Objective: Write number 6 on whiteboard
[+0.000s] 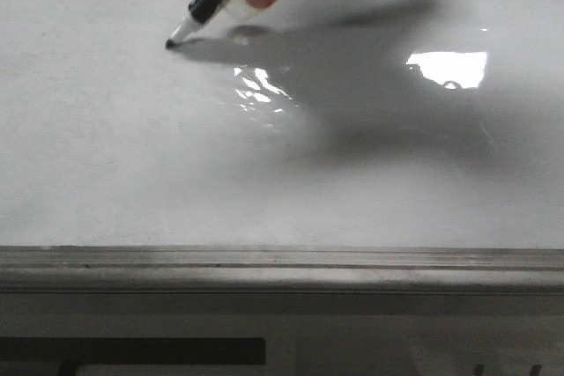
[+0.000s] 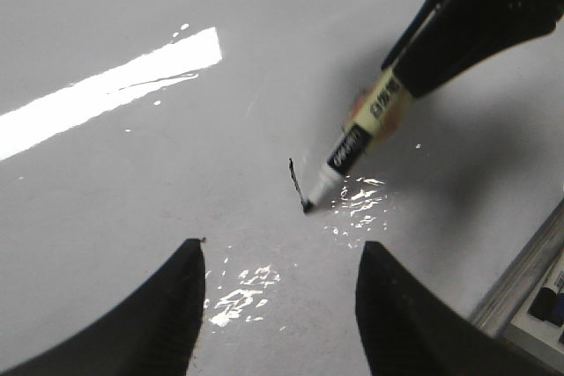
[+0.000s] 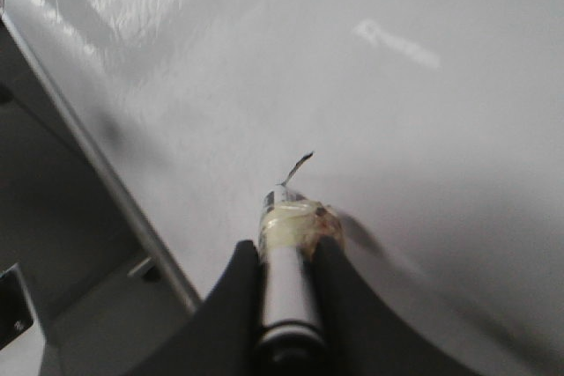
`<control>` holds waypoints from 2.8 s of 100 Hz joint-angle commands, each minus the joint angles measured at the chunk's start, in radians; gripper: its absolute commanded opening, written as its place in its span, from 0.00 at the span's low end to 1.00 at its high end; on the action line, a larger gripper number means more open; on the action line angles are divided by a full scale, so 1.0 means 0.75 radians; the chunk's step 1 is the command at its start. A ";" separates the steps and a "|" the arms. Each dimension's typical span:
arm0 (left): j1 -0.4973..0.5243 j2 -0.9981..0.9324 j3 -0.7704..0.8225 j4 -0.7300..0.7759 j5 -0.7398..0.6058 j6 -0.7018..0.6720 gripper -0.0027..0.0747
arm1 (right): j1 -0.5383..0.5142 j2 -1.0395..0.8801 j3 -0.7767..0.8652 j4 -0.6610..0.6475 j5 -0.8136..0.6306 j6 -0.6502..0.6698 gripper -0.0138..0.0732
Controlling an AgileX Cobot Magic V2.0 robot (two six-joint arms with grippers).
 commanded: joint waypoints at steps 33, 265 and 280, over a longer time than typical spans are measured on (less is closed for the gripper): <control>0.004 0.004 -0.047 -0.013 -0.112 -0.015 0.51 | -0.008 -0.043 0.070 -0.025 0.023 -0.002 0.10; -0.344 0.645 -0.125 0.068 -0.338 -0.004 0.17 | 0.163 -0.148 0.050 -0.062 0.157 -0.030 0.10; -0.344 0.645 -0.125 0.068 -0.338 -0.004 0.01 | 0.163 -0.148 0.050 -0.062 0.176 -0.030 0.10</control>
